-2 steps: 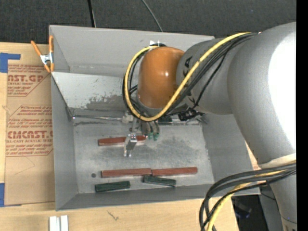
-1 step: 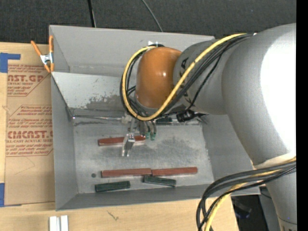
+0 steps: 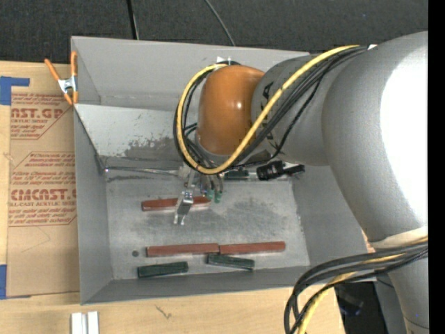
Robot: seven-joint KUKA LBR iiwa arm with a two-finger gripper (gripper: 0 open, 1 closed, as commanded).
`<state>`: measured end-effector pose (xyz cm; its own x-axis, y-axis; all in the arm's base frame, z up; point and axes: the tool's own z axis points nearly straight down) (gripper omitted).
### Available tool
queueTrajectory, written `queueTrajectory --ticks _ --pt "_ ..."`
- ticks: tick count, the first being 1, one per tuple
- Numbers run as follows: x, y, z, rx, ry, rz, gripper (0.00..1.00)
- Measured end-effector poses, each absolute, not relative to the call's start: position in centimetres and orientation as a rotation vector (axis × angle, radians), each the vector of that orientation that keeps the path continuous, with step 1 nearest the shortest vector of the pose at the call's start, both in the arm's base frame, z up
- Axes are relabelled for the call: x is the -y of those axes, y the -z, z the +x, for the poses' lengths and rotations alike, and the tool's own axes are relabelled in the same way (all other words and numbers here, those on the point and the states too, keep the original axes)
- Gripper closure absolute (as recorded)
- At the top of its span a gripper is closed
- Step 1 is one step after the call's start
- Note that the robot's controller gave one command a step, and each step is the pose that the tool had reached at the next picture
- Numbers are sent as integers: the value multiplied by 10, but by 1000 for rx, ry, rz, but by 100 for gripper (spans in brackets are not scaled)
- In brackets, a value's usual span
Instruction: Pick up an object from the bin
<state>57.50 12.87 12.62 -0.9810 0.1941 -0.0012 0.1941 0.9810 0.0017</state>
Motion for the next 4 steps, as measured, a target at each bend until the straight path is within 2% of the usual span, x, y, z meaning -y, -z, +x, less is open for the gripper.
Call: queueTrajectory --ticks 1,2,4 --pt "-119 -76 574 -3127 -1 267 0" --pt "-122 -69 587 -3100 -20 302 100" --pt "-122 -73 585 -3099 -18 310 100"
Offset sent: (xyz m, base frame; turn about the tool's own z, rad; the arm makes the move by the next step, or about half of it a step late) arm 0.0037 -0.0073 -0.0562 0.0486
